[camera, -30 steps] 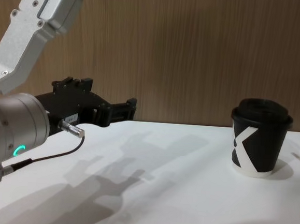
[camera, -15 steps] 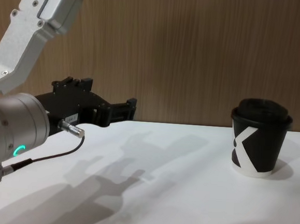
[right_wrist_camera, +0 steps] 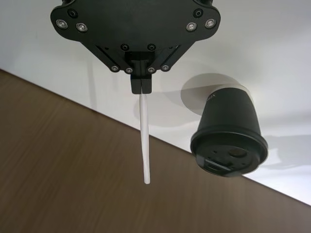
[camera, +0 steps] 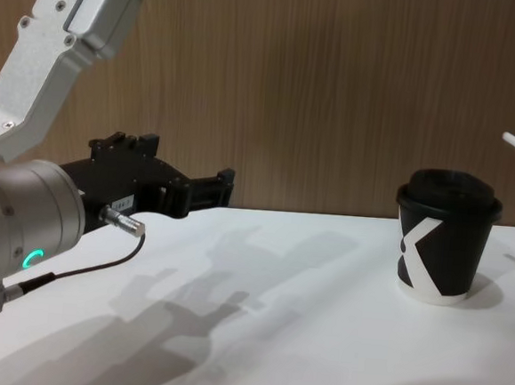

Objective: Pick up the straw with one hand, pass it to the other hand, and insert it into the cup.

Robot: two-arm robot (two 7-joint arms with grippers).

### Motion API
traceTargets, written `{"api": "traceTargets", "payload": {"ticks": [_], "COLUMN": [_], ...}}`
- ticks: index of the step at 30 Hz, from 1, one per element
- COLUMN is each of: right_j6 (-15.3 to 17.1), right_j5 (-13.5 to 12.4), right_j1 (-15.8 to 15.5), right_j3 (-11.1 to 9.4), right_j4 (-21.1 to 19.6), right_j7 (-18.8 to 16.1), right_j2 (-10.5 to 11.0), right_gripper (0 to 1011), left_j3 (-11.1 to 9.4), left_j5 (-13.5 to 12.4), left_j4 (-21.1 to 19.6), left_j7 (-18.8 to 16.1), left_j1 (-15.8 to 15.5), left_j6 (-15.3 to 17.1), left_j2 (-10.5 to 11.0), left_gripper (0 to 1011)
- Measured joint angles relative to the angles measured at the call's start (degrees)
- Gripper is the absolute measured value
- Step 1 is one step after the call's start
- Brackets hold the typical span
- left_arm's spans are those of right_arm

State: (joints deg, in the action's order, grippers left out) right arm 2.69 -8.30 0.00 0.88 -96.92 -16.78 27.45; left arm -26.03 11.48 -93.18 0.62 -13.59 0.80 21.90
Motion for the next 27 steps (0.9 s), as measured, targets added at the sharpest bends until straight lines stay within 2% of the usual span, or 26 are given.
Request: {"api": "traceTargets", "payload": {"ticks": [3, 14, 27], "right_j6": [-0.93, -3.14, -3.84], "right_j5": [-0.71, -3.26, -6.23], "right_j1": [0.45, 2.01, 3.43], "right_j3": [-0.15, -0.12, 0.92], "right_j4": [-0.02, -0.07, -0.79], "right_j7": [-2.14, -7.52, -11.93], "right_j2": [1.41, 4.42, 6.18], "right_gripper": [0, 0, 0], "left_j3": [0.00, 0.00, 0.00], "left_j5": [0.00, 0.00, 0.00], "left_j4": [0.00, 0.00, 0.00], "left_j7": [0.00, 0.00, 0.00], "left_j1": [0.00, 0.00, 0.00], "left_j6": [0.00, 0.00, 0.00], "left_j2": [0.00, 0.00, 0.00], "left_gripper": [1003, 1003, 1003]}}
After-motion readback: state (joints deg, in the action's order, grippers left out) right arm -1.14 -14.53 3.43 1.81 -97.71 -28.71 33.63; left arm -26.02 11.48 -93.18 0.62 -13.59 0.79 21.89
